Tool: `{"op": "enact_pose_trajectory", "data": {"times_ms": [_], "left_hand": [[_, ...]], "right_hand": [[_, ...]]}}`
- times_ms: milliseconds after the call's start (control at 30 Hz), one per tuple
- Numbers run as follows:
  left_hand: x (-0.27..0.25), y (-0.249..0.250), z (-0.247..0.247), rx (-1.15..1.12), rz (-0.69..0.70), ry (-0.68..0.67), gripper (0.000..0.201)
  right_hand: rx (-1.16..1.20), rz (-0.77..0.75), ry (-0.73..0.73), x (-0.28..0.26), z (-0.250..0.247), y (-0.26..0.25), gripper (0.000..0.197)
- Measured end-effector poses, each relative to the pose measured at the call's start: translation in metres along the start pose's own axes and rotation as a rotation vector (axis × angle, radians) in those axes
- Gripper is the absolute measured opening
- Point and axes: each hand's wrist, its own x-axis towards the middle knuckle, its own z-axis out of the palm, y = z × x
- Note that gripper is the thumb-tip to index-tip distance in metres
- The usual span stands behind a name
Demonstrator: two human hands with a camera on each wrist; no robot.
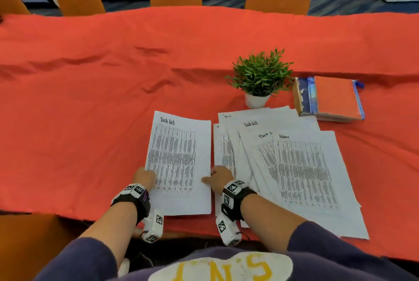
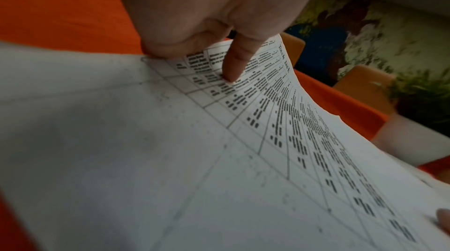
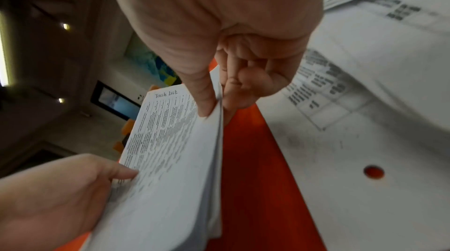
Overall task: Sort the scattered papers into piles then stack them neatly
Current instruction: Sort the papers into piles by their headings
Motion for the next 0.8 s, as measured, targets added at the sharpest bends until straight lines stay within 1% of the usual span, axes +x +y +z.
{"op": "enact_pose_trajectory", "data": {"times_ms": [67,133,200,267,300,367,400,433,500,533,567,600,633,667,733,800], "left_hand": [[0.012,-0.009,0.000,0.014,-0.037,-0.008,0.036],[0.018,-0.013,0.002,0.027,-0.056,-0.016,0.047],[0.021,-0.014,0.005,0.036,-0.038,-0.017,0.051],[0.025,-0.014,0.008,0.075,-0.034,-0.025,0.051],[0.028,-0.015,0.009,0.088,-0.039,-0.028,0.050],[0.031,-0.014,0.010,0.082,-0.057,0.003,0.038],[0.030,-0.011,0.009,0.089,-0.072,0.045,0.031],[0.028,-0.007,0.010,0.123,-0.084,0.103,0.030],[0.018,0.005,0.018,0.255,-0.077,0.201,0.048],[0.008,0.015,0.025,0.286,-0.038,0.225,0.054],[-0.004,0.027,0.034,0.286,0.022,0.223,0.056],[-0.015,0.039,0.046,0.276,0.097,0.205,0.052],[-0.029,0.051,0.060,0.269,0.175,0.173,0.045],[-0.042,0.062,0.077,0.262,0.273,0.127,0.038],[-0.072,0.082,0.116,0.238,0.468,-0.003,0.024],[-0.105,0.098,0.156,0.162,0.615,-0.168,0.016]], "right_hand": [[-0.022,0.002,0.018,0.005,0.015,0.000,0.037],[-0.065,0.020,0.033,0.009,0.024,-0.001,0.038],[-0.085,0.050,0.017,0.012,0.028,-0.002,0.034],[-0.087,0.078,-0.008,0.010,0.027,-0.004,0.025],[-0.059,0.089,-0.013,0.009,0.025,-0.005,0.024],[0.019,0.096,-0.010,0.003,0.016,-0.006,0.018],[0.072,0.091,-0.006,-0.001,0.008,-0.005,0.015],[0.149,0.094,0.004,-0.005,-0.003,-0.003,0.012],[0.364,0.101,0.051,-0.014,-0.035,0.007,0.009],[0.434,0.106,0.096,-0.019,-0.054,0.016,0.007],[0.452,0.118,0.152,-0.022,-0.074,0.029,0.006],[0.442,0.128,0.220,-0.028,-0.094,0.044,0.005],[0.383,0.154,0.296,-0.033,-0.115,0.063,0.007],[0.310,0.186,0.372,-0.037,-0.136,0.086,0.012],[0.176,0.301,0.491,-0.048,-0.175,0.134,0.026],[0.046,0.432,0.556,-0.060,-0.205,0.177,0.041]]}}
